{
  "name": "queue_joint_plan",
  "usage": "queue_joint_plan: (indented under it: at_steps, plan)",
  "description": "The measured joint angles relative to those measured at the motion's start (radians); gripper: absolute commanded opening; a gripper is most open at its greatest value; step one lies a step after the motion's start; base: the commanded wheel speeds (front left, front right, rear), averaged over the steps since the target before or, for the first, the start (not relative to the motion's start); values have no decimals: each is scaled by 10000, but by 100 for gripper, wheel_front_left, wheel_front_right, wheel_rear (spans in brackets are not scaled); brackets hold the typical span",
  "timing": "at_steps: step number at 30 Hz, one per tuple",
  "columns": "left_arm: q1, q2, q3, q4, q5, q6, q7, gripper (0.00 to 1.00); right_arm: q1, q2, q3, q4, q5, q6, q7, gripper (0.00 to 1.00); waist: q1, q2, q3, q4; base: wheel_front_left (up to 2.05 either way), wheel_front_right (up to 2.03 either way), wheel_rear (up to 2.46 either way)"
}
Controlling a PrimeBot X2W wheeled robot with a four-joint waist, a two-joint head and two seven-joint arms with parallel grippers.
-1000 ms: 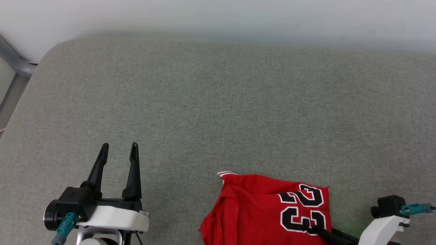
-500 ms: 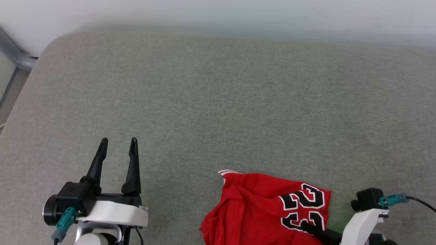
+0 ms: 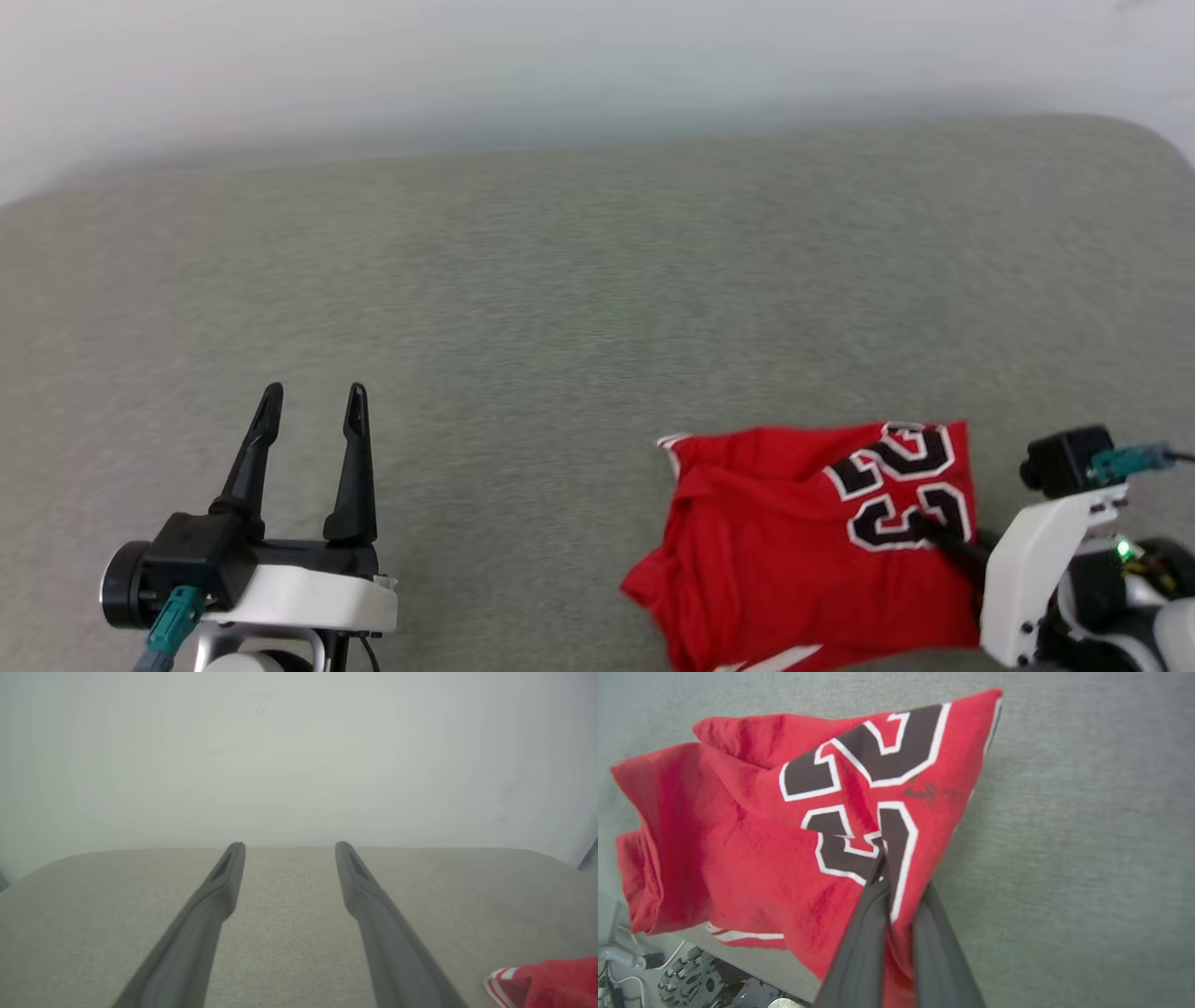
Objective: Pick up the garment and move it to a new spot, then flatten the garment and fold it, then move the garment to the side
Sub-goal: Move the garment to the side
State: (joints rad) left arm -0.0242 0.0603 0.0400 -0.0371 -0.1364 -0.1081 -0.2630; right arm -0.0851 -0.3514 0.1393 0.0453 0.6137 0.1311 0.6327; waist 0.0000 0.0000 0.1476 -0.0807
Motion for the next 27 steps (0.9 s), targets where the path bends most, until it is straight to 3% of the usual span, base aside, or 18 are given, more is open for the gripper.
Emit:
queue_joint_plan:
  at_steps: [5, 13, 27]
  plan:
    - [-252, 81, -92, -272, 113, -65, 0, 100, -710, -445, 98, 6, -886, 0, -282, 0, 0, 0, 279, -971, 0, 0, 0]
    - [-969, 556, -522, -803, 291, -150, 0, 100, -2314, -255, -522, 675, -2075, 6, -802, 0, 0, 0, 1444, -2103, 0, 0, 0]
    - [-2722, 1818, -1360, -2004, 242, -209, 731, 100, -5118, -1183, -3074, 3193, -3804, 4, -1626, 0, 2, 0, 4166, -2755, 0, 0, 0]
